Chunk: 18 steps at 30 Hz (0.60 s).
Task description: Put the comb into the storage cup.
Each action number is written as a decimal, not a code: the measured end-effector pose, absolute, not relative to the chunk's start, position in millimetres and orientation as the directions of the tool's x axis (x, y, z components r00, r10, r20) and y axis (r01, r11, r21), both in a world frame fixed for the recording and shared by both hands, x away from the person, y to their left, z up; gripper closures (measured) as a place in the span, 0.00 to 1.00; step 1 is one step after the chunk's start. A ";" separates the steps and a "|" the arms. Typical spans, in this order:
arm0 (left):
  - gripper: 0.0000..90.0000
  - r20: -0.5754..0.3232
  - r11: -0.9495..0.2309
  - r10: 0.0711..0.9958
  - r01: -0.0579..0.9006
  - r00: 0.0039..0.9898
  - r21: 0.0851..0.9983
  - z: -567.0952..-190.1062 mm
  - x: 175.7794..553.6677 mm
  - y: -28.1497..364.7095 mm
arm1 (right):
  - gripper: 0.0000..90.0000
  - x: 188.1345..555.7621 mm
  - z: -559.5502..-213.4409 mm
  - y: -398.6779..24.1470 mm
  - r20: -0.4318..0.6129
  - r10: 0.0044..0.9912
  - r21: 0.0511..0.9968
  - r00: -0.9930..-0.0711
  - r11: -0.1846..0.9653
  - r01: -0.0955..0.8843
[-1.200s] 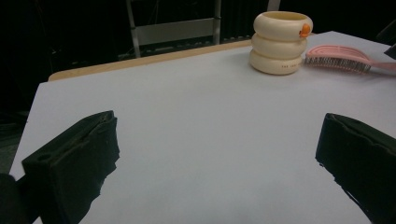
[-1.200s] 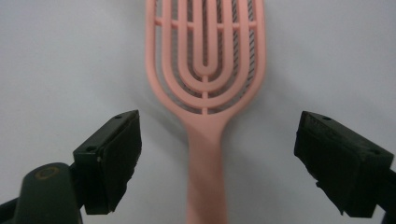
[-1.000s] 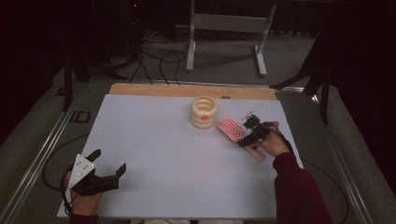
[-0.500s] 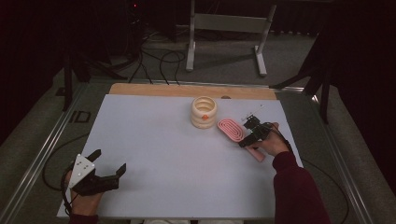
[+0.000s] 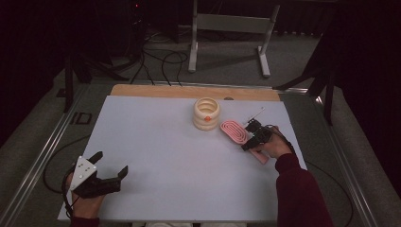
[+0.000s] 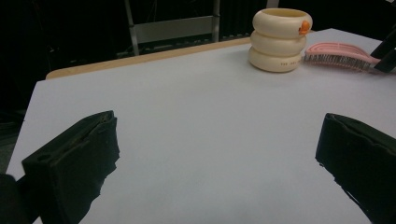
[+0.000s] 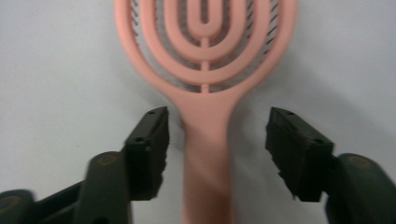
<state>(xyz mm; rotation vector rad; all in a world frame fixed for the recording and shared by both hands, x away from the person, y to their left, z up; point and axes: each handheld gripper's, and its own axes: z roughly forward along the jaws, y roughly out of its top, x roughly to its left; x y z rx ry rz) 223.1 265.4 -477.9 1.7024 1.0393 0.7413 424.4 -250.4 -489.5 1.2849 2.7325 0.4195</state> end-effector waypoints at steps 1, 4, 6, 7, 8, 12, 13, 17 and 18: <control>0.00 0.013 -0.166 0.893 0.302 0.450 0.939 -477.9 223.1 265.3 | 0.54 424.4 -490.1 -250.1 0.041 0.764 0.284 -0.643 0.609 0.741; 0.00 0.013 -0.166 0.893 0.303 0.450 0.938 -478.0 223.3 265.2 | 0.57 424.0 -490.3 -249.6 0.050 0.765 0.277 -0.642 0.607 0.745; 0.00 0.013 -0.166 0.893 0.303 0.450 0.938 -478.0 223.3 265.2 | 0.60 424.4 -491.3 -249.1 0.063 0.759 0.275 -0.648 0.611 0.743; 0.00 0.012 -0.167 0.893 0.305 0.450 0.938 -478.5 223.5 264.9 | 0.60 424.4 -491.3 -249.1 0.063 0.759 0.275 -0.648 0.611 0.743; 0.00 0.012 -0.167 0.893 0.306 0.450 0.937 -478.5 223.5 264.8 | 0.65 424.1 -493.1 -246.2 0.071 0.756 0.262 -0.651 0.616 0.743; 0.00 0.012 -0.167 0.893 0.306 0.451 0.937 -478.6 223.6 264.7 | 0.67 424.1 -493.2 -245.1 0.065 0.758 0.262 -0.649 0.614 0.744; 0.00 0.011 -0.167 0.892 0.306 0.451 0.938 -478.7 223.7 264.7 | 0.70 424.5 -493.2 -245.3 0.065 0.760 0.262 -0.647 0.612 0.746; 0.00 0.010 -0.165 0.892 0.306 0.451 0.937 -478.9 223.9 264.0 | 0.74 424.1 -493.3 -244.9 0.048 0.751 0.261 -0.658 0.627 0.734; 0.00 0.011 -0.166 0.892 0.306 0.451 0.937 -478.8 223.9 263.9 | 0.74 424.1 -493.3 -244.9 0.048 0.751 0.261 -0.658 0.627 0.734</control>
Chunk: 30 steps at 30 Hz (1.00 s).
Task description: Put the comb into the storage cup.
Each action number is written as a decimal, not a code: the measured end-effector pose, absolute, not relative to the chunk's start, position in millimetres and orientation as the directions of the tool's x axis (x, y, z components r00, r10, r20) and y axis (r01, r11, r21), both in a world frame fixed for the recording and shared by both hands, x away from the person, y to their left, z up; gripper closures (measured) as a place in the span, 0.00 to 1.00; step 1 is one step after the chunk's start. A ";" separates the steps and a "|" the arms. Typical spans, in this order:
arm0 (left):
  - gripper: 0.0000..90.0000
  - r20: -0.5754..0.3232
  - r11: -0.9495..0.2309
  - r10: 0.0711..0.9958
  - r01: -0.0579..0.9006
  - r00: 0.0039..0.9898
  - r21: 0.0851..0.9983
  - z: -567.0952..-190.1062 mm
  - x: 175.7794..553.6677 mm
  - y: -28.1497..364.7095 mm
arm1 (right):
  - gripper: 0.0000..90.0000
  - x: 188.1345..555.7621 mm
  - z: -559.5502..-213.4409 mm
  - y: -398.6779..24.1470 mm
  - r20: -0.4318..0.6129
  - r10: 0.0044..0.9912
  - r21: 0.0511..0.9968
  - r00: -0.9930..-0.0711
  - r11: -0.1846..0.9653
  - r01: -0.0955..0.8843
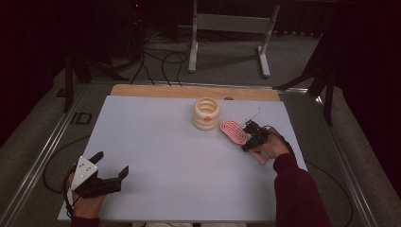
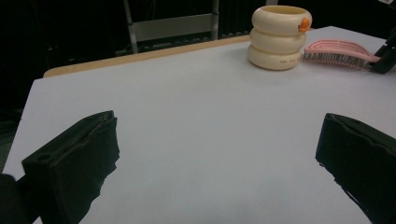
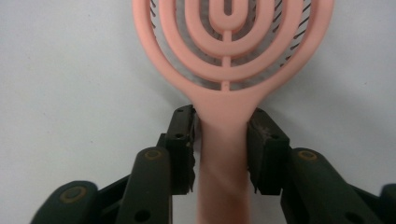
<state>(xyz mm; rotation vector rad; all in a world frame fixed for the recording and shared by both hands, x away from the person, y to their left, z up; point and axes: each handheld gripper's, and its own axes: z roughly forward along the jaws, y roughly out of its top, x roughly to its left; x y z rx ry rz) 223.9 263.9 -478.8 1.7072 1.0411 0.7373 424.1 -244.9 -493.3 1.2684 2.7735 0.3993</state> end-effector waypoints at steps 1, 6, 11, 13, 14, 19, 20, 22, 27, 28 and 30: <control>0.00 0.011 -0.167 0.892 0.306 0.452 0.937 -478.8 223.9 263.9 | 0.76 423.9 -493.6 -244.6 0.040 0.753 0.263 -0.657 0.627 0.734; 0.00 0.013 -0.170 0.892 0.309 0.452 0.936 -478.9 223.9 264.0 | 0.76 423.6 -493.4 -245.3 0.041 0.746 0.264 -0.665 0.634 0.727; 0.00 0.012 -0.168 0.893 0.308 0.449 0.936 -478.6 223.9 264.2 | 0.77 422.9 -493.3 -245.1 0.043 0.744 0.264 -0.667 0.636 0.725; 0.00 0.012 -0.168 0.894 0.309 0.448 0.936 -478.5 223.8 264.4 | 0.77 422.4 -493.1 -245.1 0.044 0.744 0.262 -0.667 0.636 0.726; 0.00 0.013 -0.168 0.894 0.309 0.448 0.936 -478.6 223.8 264.4 | 0.77 422.1 -493.2 -245.2 0.043 0.743 0.264 -0.668 0.636 0.725; 0.00 0.013 -0.168 0.895 0.311 0.446 0.936 -478.6 223.9 264.4 | 0.77 419.7 -493.2 -245.9 0.044 0.739 0.273 -0.672 0.638 0.720; 0.00 0.013 -0.168 0.895 0.312 0.445 0.935 -478.6 223.9 264.4 | 0.77 419.2 -493.2 -246.2 0.042 0.737 0.277 -0.674 0.640 0.717; 0.00 0.013 -0.169 0.895 0.312 0.445 0.935 -478.7 224.0 264.2 | 0.77 418.0 -493.4 -247.0 0.042 0.736 0.283 -0.676 0.640 0.714; 0.00 0.015 -0.172 0.895 0.314 0.446 0.934 -479.0 224.2 264.1 | 0.78 414.4 -493.1 -248.8 0.035 0.732 0.299 -0.680 0.642 0.706; 0.00 0.015 -0.173 0.895 0.315 0.445 0.933 -479.0 224.3 264.0 | 0.78 413.8 -493.1 -249.2 0.029 0.734 0.305 -0.679 0.641 0.705; 0.00 0.016 -0.174 0.895 0.316 0.445 0.933 -479.0 224.3 263.8 | 0.78 412.2 -493.2 -249.8 0.022 0.737 0.312 -0.676 0.637 0.705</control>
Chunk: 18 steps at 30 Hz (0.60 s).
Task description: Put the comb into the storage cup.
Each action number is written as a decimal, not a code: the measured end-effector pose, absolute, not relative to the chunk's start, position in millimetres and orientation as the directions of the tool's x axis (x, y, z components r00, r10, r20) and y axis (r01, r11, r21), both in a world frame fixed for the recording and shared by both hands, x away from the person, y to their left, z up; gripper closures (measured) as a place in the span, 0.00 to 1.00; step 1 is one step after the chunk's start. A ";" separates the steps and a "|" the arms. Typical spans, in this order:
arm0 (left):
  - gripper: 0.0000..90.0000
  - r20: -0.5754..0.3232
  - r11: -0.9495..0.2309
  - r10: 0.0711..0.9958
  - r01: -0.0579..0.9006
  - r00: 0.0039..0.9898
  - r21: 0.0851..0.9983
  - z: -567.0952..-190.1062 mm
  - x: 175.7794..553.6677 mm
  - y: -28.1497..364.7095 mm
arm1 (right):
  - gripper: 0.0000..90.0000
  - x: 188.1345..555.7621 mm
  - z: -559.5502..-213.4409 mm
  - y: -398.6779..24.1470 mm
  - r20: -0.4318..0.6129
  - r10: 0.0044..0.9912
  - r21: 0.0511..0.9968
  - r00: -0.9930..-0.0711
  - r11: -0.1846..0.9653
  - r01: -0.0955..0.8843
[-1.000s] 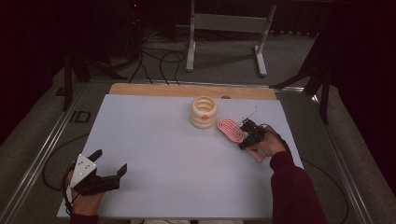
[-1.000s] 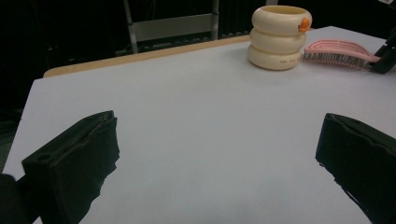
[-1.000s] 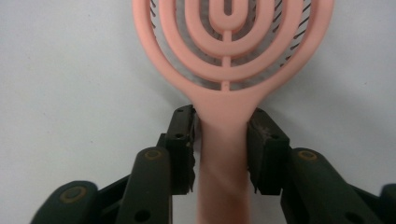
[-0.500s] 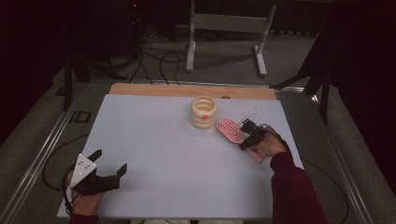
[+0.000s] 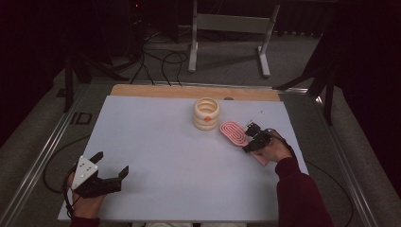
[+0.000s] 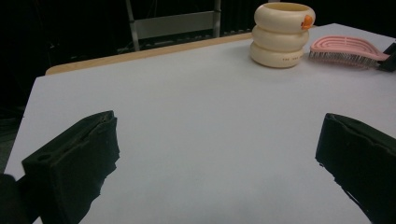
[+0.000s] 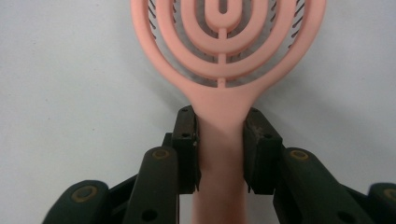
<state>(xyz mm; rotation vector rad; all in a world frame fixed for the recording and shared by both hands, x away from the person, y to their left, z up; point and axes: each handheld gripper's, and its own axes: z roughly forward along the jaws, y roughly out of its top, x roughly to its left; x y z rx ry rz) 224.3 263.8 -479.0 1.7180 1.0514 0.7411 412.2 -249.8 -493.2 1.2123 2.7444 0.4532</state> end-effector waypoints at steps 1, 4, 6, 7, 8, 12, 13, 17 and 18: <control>0.00 0.016 -0.174 0.896 0.316 0.445 0.933 -479.1 224.4 263.6 | 0.78 411.4 -493.5 -250.3 0.024 0.736 0.316 -0.676 0.636 0.704; 0.00 0.016 -0.175 0.896 0.318 0.444 0.932 -479.2 224.5 263.5 | 0.78 409.1 -494.3 -251.0 0.016 0.738 0.324 -0.674 0.634 0.702; 0.00 0.016 -0.174 0.896 0.319 0.444 0.932 -479.4 224.6 263.2 | 0.78 407.5 -493.8 -251.4 0.012 0.741 0.335 -0.671 0.630 0.701; 0.00 0.016 -0.175 0.896 0.319 0.444 0.932 -479.4 224.5 263.1 | 0.78 406.6 -493.2 -251.8 0.011 0.742 0.341 -0.670 0.627 0.700; 0.00 0.015 -0.174 0.896 0.319 0.444 0.932 -479.4 224.5 263.0 | 0.78 405.6 -492.5 -251.8 0.010 0.744 0.350 -0.668 0.623 0.699; 0.00 0.015 -0.174 0.896 0.319 0.444 0.932 -479.4 224.5 262.8 | 0.78 401.5 -488.2 -252.0 0.001 0.743 0.379 -0.669 0.619 0.688; 0.00 0.016 -0.175 0.896 0.320 0.444 0.931 -479.5 224.5 262.8 | 0.78 400.1 -486.8 -251.7 -0.001 0.745 0.386 -0.667 0.616 0.687; 0.00 0.017 -0.177 0.895 0.322 0.446 0.930 -479.6 224.6 262.6 | 0.78 394.6 -482.2 -250.8 -0.004 0.740 0.419 -0.673 0.612 0.671; 0.00 0.017 -0.177 0.895 0.322 0.446 0.930 -479.7 224.6 262.4 | 0.78 393.3 -481.1 -250.7 -0.005 0.740 0.426 -0.672 0.610 0.668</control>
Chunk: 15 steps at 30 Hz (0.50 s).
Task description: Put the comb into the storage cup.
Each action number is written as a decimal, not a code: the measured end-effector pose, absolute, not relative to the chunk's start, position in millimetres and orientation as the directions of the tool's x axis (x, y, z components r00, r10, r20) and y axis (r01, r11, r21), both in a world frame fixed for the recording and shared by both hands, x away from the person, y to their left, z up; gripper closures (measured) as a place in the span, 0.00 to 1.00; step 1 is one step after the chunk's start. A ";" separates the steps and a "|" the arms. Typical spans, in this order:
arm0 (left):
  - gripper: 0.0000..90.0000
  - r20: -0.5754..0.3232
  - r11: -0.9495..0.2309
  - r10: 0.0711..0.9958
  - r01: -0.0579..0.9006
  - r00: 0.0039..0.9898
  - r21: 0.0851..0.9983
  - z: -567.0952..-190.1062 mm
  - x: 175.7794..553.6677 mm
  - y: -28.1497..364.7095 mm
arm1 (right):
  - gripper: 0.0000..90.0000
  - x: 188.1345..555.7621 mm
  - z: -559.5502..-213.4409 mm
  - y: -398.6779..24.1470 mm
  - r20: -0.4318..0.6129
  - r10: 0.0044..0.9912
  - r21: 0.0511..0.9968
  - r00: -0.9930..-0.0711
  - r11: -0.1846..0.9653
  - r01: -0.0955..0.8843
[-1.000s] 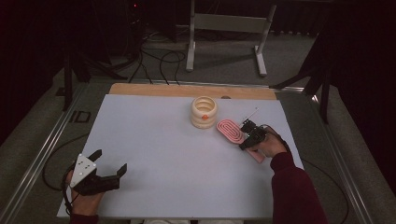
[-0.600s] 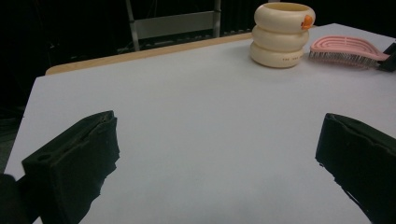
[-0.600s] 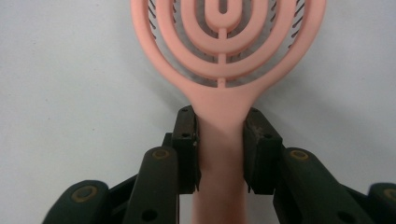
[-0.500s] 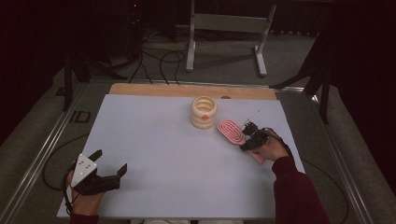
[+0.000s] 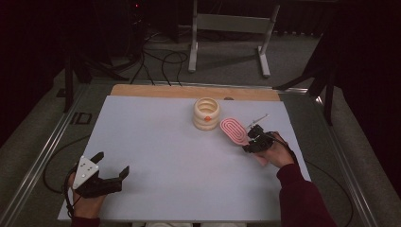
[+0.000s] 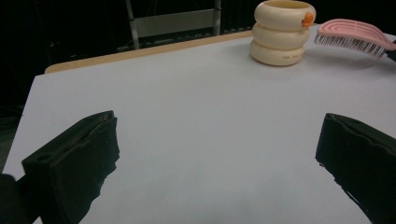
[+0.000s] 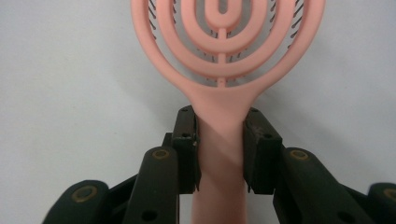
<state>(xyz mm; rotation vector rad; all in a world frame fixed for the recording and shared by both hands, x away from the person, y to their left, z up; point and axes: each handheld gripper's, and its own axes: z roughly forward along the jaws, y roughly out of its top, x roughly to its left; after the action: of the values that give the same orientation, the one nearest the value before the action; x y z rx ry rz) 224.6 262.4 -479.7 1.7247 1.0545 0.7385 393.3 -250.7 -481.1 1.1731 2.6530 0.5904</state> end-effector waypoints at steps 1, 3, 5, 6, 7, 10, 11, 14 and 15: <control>0.00 0.016 -0.177 0.895 0.322 0.445 0.930 -479.7 224.6 262.2 | 0.78 391.7 -480.0 -250.4 -0.007 0.740 0.434 -0.673 0.609 0.664; 0.00 0.016 -0.177 0.895 0.323 0.445 0.930 -479.9 224.7 262.2 | 0.78 388.9 -477.5 -250.3 -0.009 0.735 0.451 -0.678 0.608 0.654; 0.00 0.016 -0.177 0.895 0.323 0.445 0.929 -480.1 224.9 262.0 | 0.78 386.3 -475.0 -250.2 -0.010 0.738 0.471 -0.675 0.599 0.647; 0.00 0.016 -0.178 0.895 0.324 0.445 0.929 -480.2 225.1 261.9 | 0.78 384.8 -473.7 -250.0 -0.006 0.736 0.477 -0.677 0.597 0.645; 0.00 0.015 -0.178 0.896 0.326 0.444 0.929 -480.4 225.2 261.6 | 0.78 383.6 -472.9 -249.7 -0.009 0.736 0.485 -0.677 0.595 0.640; 0.00 0.017 -0.181 0.897 0.331 0.443 0.926 -480.7 225.4 260.9 | 0.78 381.9 -471.4 -248.8 -0.014 0.735 0.499 -0.678 0.593 0.632; 0.00 0.018 -0.182 0.896 0.331 0.443 0.926 -480.7 225.4 260.9 | 0.78 380.6 -470.2 -247.9 -0.017 0.733 0.509 -0.680 0.591 0.626; 0.00 0.017 -0.180 0.897 0.330 0.441 0.927 -480.6 225.4 261.2 | 0.78 378.9 -468.0 -246.8 -0.019 0.736 0.529 -0.677 0.582 0.618; 0.00 0.015 -0.178 0.898 0.330 0.441 0.927 -480.6 225.4 261.3 | 0.78 378.3 -467.1 -246.4 -0.023 0.737 0.533 -0.676 0.581 0.615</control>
<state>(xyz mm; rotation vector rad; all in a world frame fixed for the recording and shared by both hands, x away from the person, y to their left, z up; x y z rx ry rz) 225.4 261.3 -480.6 1.7291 1.0648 0.7374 378.3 -246.4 -467.1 1.1204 2.5713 0.7287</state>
